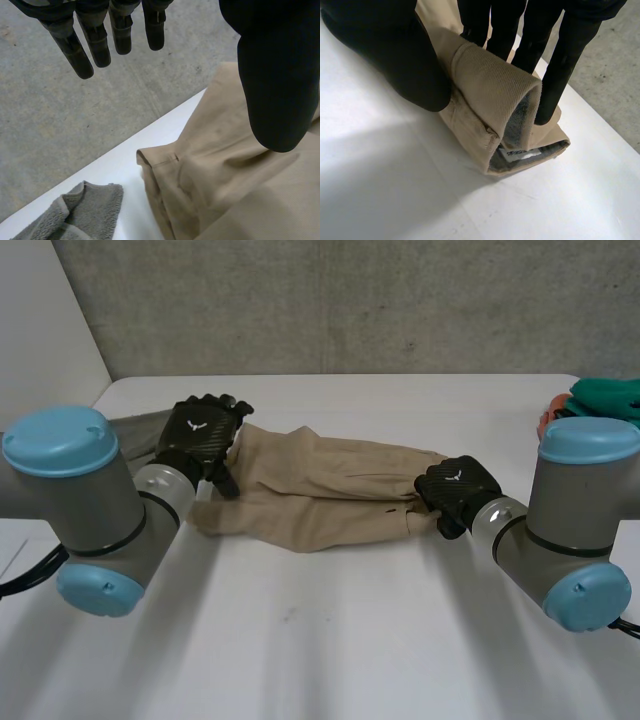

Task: Fold the laundry.

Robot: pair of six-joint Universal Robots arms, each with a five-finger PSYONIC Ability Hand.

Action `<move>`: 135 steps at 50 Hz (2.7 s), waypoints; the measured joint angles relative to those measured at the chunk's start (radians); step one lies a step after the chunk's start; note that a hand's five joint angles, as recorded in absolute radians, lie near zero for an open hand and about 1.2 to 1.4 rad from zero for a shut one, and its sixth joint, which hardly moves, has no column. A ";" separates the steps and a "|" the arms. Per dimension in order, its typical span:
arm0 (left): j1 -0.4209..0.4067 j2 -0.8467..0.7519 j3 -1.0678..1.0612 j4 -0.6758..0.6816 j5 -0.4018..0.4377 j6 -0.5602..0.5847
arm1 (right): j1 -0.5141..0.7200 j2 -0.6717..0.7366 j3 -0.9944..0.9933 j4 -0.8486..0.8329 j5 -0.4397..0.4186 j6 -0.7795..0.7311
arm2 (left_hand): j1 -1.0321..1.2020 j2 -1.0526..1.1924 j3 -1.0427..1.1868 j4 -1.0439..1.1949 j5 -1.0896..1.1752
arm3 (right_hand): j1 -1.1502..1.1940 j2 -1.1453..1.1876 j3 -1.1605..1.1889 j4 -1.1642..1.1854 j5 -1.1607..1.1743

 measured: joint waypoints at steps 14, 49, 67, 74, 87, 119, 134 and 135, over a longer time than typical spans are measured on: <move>0.024 -0.001 0.021 -0.036 0.005 -0.004 | 0.053 -0.028 -0.241 0.236 0.076 0.105 | -0.014 -0.010 -0.019 -0.009 0.000 | -0.843 -0.898 -0.899 -0.902 -0.903; 0.031 -0.057 0.149 -0.083 0.017 -0.002 | 0.114 0.217 -0.614 0.251 0.146 0.180 | -0.014 -0.010 -0.019 -0.009 0.000 | 0.026 0.034 0.035 0.027 0.035; -0.011 -0.327 0.493 -0.394 0.099 0.025 | 0.149 -0.234 -0.275 0.252 -0.035 0.140 | -0.008 -0.005 -0.015 -0.005 0.002 | 0.026 0.034 0.035 0.030 0.035; -0.053 -0.316 0.498 -0.400 0.138 0.004 | 0.148 -0.243 -0.234 0.252 -0.045 0.112 | 0.881 0.828 0.501 0.817 0.790 | 0.026 0.034 0.035 0.030 0.035; -0.036 -0.248 0.743 -0.284 0.037 0.120 | 0.126 -0.017 -0.555 -0.003 0.165 -0.012 | 0.930 0.969 0.501 0.981 0.915 | 0.026 0.033 0.042 0.031 0.035; -0.060 -0.021 0.100 -0.382 -0.127 -0.017 | 0.124 0.085 -0.099 -0.095 0.127 0.159 | 0.291 0.314 0.295 0.308 0.288 | 0.026 0.033 0.043 0.031 0.053; -0.032 0.053 0.181 -0.486 -0.062 0.083 | 0.126 -0.012 0.000 -0.063 0.108 0.136 | 0.156 0.163 0.144 0.161 0.151 | 0.026 0.033 0.043 0.031 0.053; -0.032 0.040 0.192 -0.486 -0.055 0.090 | 0.126 -0.015 0.006 -0.068 0.105 0.136 | 0.175 0.181 0.164 0.184 0.174 | 0.026 0.033 0.043 0.031 0.053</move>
